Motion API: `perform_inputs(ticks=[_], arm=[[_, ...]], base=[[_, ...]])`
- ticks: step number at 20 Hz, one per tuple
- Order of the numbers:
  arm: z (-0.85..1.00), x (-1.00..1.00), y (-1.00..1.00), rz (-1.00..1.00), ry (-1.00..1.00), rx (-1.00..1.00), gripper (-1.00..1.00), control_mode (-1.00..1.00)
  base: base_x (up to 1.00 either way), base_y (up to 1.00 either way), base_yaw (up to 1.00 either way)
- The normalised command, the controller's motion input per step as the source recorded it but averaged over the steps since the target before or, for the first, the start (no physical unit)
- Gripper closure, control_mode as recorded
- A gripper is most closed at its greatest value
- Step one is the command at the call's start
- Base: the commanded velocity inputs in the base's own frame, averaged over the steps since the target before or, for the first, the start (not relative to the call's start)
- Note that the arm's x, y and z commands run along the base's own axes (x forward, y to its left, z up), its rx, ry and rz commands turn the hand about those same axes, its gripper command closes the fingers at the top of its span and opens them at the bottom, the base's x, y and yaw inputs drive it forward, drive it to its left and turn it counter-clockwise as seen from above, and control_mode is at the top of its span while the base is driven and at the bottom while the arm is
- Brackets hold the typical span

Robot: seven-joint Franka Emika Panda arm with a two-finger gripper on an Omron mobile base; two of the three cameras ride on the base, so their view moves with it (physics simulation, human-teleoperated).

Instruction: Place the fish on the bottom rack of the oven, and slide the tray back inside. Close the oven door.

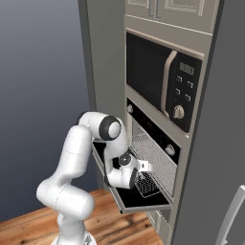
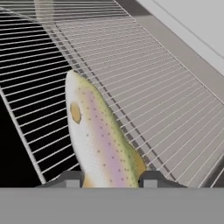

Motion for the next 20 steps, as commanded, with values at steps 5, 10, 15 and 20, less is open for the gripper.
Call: perform_inputs(ticks=[5, 10, 15, 20], arm=[[-0.06, 0.5, -0.28, 0.0, -0.04, 0.03, 1.0, -1.0], [-0.3, 0.46, -0.13, 0.0, -0.09, 0.0, 1.0, -1.0], [-0.41, 0.47, -0.06, 0.01, -0.05, 0.0, 1.0, -1.0], [-0.37, 0.45, 0.0, 0.0, -0.01, 0.0, -1.0, -1.0]], base=[[0.0, 0.0, 0.0], [0.0, 0.0, 0.0], [0.0, 0.0, 0.0], [0.0, 0.0, 0.0]])
